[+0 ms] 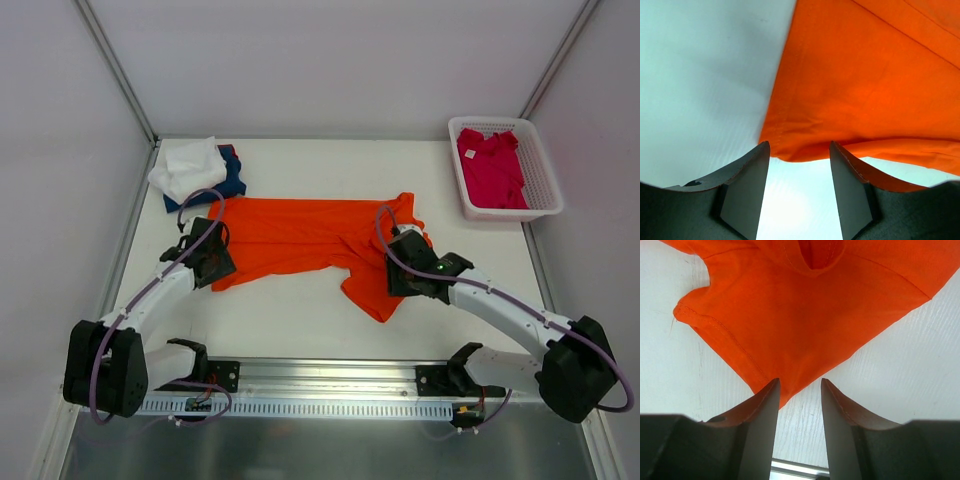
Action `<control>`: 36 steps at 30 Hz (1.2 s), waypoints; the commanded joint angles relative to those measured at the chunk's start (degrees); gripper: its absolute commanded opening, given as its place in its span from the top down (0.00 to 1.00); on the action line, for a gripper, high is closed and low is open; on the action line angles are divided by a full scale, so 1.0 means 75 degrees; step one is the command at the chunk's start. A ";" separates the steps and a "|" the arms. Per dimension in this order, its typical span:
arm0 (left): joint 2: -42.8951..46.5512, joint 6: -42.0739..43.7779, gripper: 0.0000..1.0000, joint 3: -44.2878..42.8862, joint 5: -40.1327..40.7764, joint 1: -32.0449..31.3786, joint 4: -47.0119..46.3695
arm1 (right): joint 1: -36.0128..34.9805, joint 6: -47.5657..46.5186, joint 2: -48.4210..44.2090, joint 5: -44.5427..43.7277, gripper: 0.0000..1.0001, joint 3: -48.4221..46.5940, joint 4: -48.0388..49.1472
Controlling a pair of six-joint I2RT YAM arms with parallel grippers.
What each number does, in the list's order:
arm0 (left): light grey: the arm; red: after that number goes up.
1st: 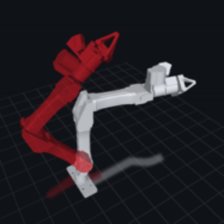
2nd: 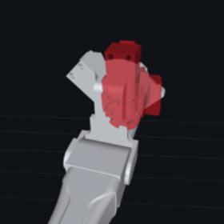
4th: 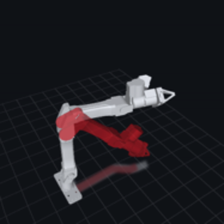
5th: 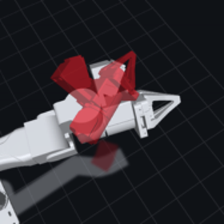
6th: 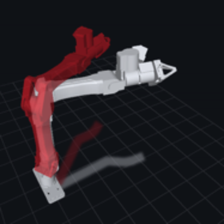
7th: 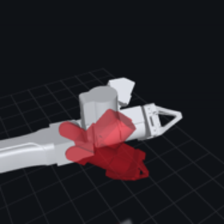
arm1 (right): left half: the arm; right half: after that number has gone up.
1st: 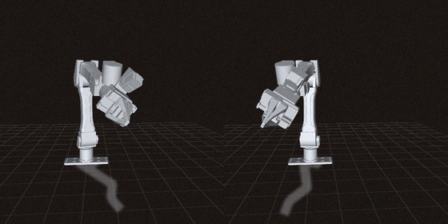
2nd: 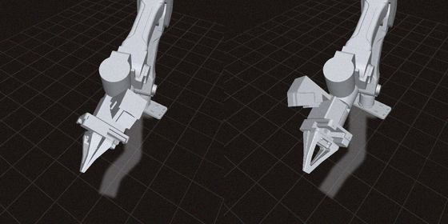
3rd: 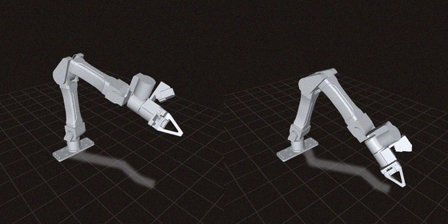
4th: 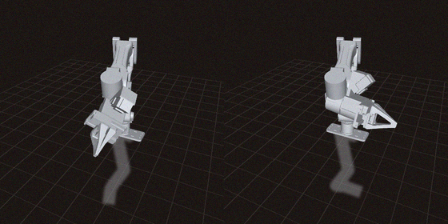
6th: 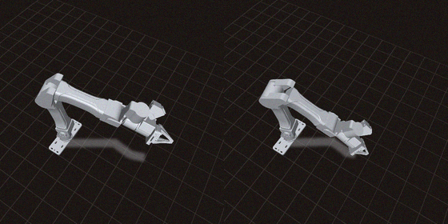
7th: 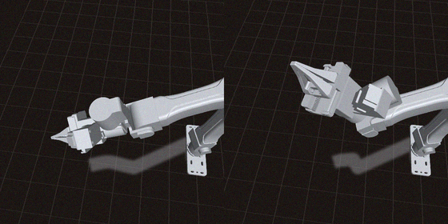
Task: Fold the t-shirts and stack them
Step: Fold the tshirt
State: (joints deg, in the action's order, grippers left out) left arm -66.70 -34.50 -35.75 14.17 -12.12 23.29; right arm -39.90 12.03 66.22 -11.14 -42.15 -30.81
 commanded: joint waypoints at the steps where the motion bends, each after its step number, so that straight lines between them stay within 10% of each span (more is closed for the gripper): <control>1: 0.0280 -0.0110 0.48 -0.0272 0.0558 0.0139 0.0784 | -0.0059 0.0165 -0.0262 -0.0027 0.58 0.0054 -0.0006; 31: -0.0962 -0.0744 0.48 0.0161 -0.0273 0.0175 0.0071 | -0.0071 0.0329 -0.1891 0.0395 0.58 0.0019 -0.0497; 33: -0.1161 -0.0685 0.53 0.0079 -0.0401 0.0163 0.0094 | -0.0071 0.0353 -0.1973 0.0430 0.58 0.0019 -0.0544; 36: -0.1139 -0.0708 0.92 0.0079 -0.0413 0.0174 0.0071 | -0.0106 0.0493 -0.2079 0.0488 0.58 0.0182 -0.0568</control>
State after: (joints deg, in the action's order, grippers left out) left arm -74.06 -38.70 -35.16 13.21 -11.33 24.25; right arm -40.07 13.80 51.96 -8.51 -41.45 -33.65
